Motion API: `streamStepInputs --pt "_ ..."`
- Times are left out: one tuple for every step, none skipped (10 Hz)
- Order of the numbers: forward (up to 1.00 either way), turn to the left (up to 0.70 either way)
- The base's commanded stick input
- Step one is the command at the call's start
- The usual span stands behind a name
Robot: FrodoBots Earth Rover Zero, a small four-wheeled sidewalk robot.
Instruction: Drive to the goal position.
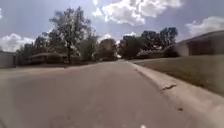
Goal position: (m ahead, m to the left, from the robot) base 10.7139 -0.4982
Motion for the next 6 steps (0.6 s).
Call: streamStepInputs --pt "0.70 0.00" --pt "0.70 0.00" --pt "0.70 0.00" --pt "0.70 0.00" --pt "0.70 0.00" --pt "0.70 0.00"
